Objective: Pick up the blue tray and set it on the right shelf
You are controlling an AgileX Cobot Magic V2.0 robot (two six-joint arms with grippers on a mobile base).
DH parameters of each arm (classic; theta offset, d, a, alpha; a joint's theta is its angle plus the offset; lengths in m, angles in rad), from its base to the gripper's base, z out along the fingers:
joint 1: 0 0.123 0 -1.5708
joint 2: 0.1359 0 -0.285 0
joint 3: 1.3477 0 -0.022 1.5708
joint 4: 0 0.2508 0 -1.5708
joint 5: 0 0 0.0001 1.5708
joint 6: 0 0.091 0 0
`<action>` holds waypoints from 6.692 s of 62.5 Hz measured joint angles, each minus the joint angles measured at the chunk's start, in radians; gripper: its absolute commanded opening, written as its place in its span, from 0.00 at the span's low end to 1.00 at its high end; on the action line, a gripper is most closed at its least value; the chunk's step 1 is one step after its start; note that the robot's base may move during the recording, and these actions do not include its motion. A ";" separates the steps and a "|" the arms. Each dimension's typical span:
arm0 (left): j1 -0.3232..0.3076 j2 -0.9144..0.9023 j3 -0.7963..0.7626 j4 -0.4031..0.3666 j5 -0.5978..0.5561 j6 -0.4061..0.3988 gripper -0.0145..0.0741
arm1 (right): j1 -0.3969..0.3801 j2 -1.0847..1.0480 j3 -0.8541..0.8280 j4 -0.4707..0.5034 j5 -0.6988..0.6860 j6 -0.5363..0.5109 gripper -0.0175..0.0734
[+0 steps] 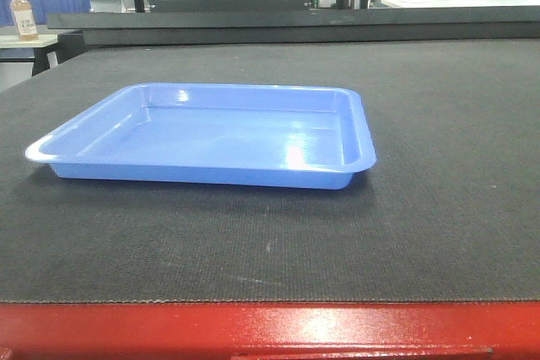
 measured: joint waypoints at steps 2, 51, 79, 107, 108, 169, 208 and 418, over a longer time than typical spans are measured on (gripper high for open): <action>0.000 0.000 0.000 0.000 0.000 0.000 0.11 | 0.000 0.000 0.000 0.000 0.000 0.000 0.22; 0.000 0.000 0.000 -0.001 -0.006 0.000 0.11 | 0.000 0.000 0.000 0.007 -0.059 0.000 0.22; 0.000 0.242 -0.560 0.045 0.311 0.001 0.39 | 0.000 0.223 -0.532 0.037 0.089 0.007 0.41; -0.138 0.841 -1.016 0.043 0.706 0.067 0.64 | 0.224 0.776 -0.901 0.096 0.351 0.007 0.84; -0.139 0.870 -1.042 0.043 0.726 0.070 0.64 | 0.238 0.792 -0.925 0.101 0.364 0.007 0.84; -0.147 1.850 -1.669 0.066 0.951 0.074 0.64 | 0.476 1.908 -1.692 -0.096 0.969 0.517 0.84; -0.148 2.052 -1.719 0.037 0.943 0.072 0.64 | 0.476 2.066 -1.699 -0.099 0.922 0.520 0.84; -0.568 1.454 -1.566 0.099 1.189 -0.312 0.11 | 0.476 1.158 -1.358 -0.151 1.229 0.431 0.22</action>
